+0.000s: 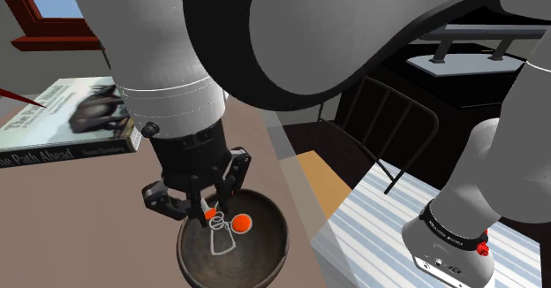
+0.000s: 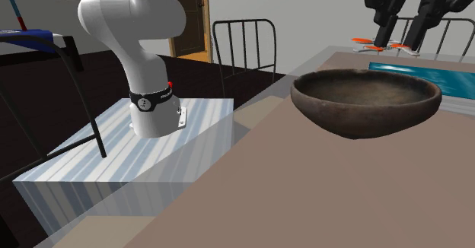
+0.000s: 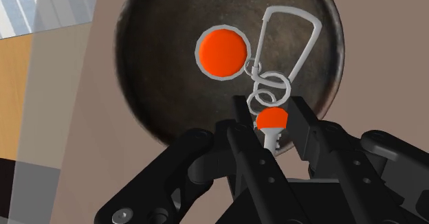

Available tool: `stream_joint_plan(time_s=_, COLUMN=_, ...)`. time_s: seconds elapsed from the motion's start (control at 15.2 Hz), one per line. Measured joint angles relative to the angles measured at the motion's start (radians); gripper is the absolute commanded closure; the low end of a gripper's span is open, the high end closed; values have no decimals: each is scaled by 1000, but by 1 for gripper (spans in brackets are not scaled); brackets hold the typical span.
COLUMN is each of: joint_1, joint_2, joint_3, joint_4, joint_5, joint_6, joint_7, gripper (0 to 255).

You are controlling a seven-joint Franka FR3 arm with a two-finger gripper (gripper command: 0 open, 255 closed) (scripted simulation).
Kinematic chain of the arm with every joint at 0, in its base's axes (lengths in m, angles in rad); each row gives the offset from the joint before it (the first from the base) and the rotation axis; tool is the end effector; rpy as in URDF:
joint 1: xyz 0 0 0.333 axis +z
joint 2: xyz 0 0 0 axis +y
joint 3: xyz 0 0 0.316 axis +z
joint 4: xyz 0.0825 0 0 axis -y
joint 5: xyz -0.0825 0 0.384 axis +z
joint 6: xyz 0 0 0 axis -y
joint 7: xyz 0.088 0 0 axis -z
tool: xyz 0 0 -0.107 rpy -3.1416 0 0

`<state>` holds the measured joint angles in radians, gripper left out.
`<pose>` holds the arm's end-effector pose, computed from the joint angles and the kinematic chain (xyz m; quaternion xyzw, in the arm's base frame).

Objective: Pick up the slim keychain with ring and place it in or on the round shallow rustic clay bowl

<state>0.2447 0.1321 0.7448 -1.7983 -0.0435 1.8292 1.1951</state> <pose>0.3367 0.4772 0.4816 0.9945 -0.0970 -0.0364 0.0182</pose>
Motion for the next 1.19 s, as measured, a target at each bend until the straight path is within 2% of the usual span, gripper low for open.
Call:
stream_joint_plan(time_s=0.46, joint_1=4, joint_2=26, joint_3=-4, joint_4=-73, joint_5=-20, joint_6=92, joint_7=11, gripper=255)
stream_joint_plan(time_s=0.86, joint_1=4, joint_2=28, joint_3=-4, joint_4=-84, joint_5=-21, joint_6=105, joint_7=11, gripper=255)
stream_joint_plan(time_s=0.92, joint_1=4, joint_2=28, joint_3=-4, joint_4=-85, joint_5=-21, joint_6=105, joint_7=11, gripper=0)
stream_joint_plan(time_s=1.19, joint_1=4, joint_2=28, joint_3=-4, joint_4=-85, joint_5=-21, joint_6=105, joint_7=11, gripper=0)
